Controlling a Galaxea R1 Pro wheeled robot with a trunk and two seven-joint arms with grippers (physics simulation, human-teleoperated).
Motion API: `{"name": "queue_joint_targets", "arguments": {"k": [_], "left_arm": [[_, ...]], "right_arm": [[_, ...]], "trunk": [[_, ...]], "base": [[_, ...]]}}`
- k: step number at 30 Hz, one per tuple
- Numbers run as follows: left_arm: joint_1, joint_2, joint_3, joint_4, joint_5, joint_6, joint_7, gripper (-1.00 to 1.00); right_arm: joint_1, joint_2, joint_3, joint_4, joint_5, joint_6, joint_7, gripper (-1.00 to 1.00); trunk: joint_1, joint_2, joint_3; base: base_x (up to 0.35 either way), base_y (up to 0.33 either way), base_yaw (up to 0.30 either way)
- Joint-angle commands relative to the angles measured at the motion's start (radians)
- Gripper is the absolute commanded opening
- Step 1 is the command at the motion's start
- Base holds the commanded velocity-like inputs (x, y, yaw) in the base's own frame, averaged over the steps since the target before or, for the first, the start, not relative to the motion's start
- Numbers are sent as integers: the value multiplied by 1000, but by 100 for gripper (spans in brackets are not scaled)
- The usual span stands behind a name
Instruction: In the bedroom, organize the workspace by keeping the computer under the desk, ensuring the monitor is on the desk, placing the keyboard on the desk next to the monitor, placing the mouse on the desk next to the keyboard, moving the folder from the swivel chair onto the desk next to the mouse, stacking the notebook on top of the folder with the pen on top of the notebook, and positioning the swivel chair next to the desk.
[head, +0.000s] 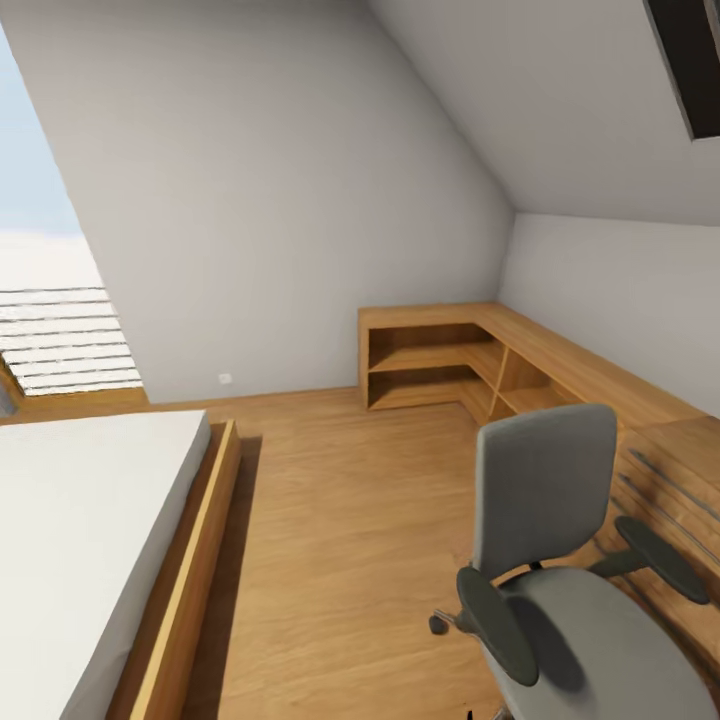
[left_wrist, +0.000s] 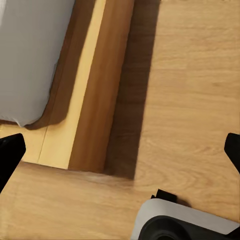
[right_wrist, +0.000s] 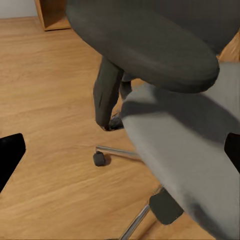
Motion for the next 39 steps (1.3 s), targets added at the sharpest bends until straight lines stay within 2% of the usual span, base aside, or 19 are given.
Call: {"name": "queue_joint_targets", "arguments": {"k": [1, 17, 25, 31, 39], "left_arm": [[0, -1, 4, -2, -8, 0, 3, 100], [0, 0, 4, -2, -7, 0, 4, 100], [0, -1, 4, -2, -7, 0, 4, 100], [0, 0, 4, -2, -7, 0, 4, 100], [0, 0, 4, -2, -8, 1, 3, 100]], "right_arm": [[-1, 0, 9, 1, -9, -4, -2, 100], [-1, -3, 7, 2, -10, 0, 2, 100], [-1, -5, 6, 2, -11, 0, 4, 100], [-1, -7, 4, 1, -12, 0, 5, 100], [-1, -8, 3, 2, -12, 0, 5, 100]], "trunk": [[1, -1, -1], [1, -1, -1], [1, -1, -1], [1, -1, -1], [1, -1, -1]], "base": [[311, 6, 275], [319, 114, 258], [205, 219, 32], [81, 45, 2], [297, 3, 0]]}}
